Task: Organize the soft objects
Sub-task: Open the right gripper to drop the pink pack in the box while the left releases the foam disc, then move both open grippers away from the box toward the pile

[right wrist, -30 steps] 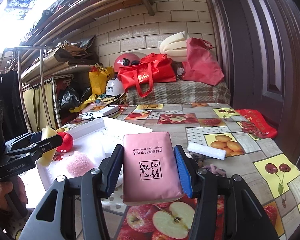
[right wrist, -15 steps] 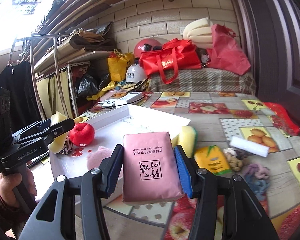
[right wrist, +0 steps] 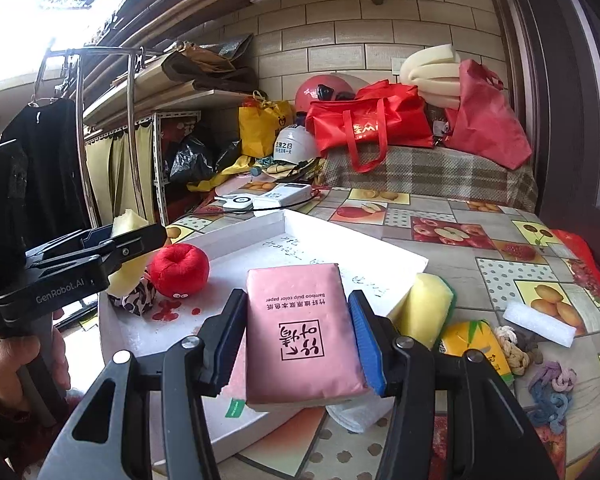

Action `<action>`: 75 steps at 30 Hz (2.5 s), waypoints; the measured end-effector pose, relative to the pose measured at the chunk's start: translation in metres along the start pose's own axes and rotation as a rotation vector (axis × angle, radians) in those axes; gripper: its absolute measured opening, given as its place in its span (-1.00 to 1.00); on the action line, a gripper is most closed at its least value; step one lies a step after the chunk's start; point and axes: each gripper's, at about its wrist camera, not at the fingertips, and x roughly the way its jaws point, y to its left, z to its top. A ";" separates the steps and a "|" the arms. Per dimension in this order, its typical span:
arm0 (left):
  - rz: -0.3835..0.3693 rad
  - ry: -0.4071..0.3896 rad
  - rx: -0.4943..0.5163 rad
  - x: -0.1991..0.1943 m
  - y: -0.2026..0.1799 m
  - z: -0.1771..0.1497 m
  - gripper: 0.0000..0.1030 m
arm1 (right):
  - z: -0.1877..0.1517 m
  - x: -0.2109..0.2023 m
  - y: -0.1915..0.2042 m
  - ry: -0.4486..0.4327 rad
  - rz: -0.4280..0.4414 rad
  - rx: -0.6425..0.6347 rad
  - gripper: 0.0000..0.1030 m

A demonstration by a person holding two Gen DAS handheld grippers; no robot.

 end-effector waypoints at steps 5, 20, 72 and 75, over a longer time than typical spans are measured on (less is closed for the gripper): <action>-0.012 0.018 0.018 0.009 -0.004 0.002 0.07 | 0.007 0.023 0.010 0.037 0.029 -0.016 0.01; 0.065 -0.004 -0.011 0.010 0.000 0.004 0.87 | 0.015 0.050 0.019 0.075 0.019 -0.016 0.66; 0.028 -0.022 0.045 -0.006 -0.030 -0.002 1.00 | -0.010 -0.024 -0.026 -0.005 -0.018 0.045 1.00; -0.005 -0.032 0.071 -0.012 -0.044 -0.005 1.00 | -0.014 -0.038 -0.059 -0.003 -0.097 0.078 1.00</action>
